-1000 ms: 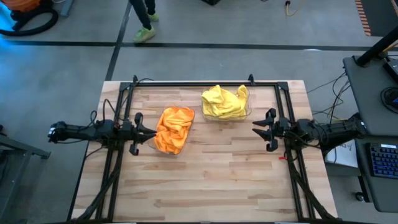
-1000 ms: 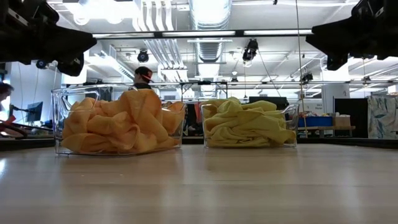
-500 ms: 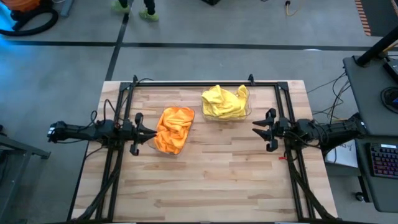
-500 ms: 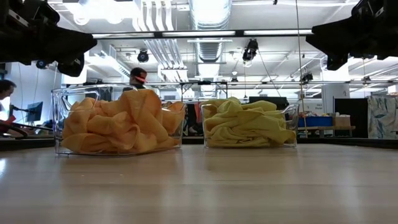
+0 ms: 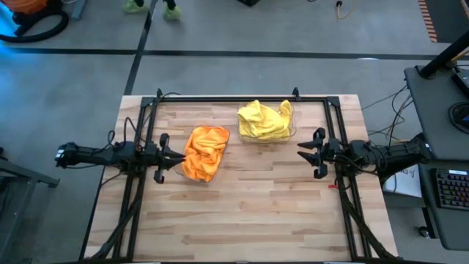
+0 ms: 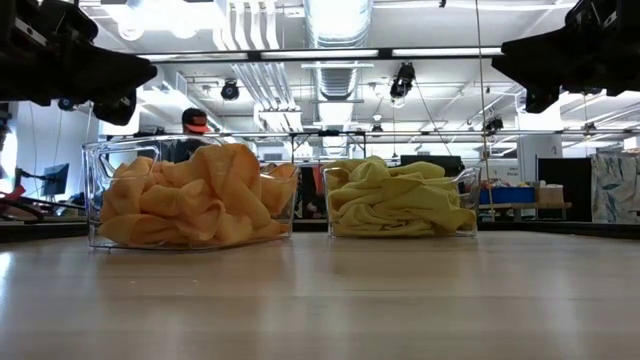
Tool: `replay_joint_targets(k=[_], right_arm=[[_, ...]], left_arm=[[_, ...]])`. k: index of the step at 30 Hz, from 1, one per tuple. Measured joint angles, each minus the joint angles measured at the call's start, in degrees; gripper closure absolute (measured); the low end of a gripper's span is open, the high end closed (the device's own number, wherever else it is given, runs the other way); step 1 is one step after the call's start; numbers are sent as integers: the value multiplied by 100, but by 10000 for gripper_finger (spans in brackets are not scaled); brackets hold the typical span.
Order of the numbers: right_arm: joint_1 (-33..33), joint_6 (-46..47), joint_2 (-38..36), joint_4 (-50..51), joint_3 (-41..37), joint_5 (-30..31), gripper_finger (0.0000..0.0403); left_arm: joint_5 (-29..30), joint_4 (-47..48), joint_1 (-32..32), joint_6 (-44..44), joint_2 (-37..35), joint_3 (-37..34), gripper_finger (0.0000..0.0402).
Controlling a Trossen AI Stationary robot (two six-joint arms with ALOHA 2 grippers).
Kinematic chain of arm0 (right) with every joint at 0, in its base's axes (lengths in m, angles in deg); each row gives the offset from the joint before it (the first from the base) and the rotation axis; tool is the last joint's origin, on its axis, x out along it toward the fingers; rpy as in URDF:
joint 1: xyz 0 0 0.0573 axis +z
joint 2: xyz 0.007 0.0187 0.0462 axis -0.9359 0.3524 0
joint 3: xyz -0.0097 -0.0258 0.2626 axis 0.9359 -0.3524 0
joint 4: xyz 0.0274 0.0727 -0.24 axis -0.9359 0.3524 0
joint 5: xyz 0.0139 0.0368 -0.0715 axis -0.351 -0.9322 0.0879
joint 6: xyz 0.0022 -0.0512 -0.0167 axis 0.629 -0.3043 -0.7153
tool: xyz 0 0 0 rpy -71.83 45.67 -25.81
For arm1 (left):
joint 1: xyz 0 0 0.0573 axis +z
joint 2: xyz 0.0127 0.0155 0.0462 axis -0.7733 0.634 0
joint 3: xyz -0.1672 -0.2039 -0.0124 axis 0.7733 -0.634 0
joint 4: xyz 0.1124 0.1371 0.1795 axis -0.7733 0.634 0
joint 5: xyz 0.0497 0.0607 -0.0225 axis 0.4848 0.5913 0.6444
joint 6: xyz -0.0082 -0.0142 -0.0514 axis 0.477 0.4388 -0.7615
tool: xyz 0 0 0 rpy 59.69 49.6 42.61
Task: Sort microfiber towel by color & place in baskets
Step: Return to Home Position
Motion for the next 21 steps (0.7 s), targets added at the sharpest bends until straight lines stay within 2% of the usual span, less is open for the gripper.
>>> replay_joint_targets(k=[21], right_arm=[[-1, 0, 2, -1, -2, -1, 264]], left_arm=[[-4, -1, -2, 0, 174, 0, 363]])
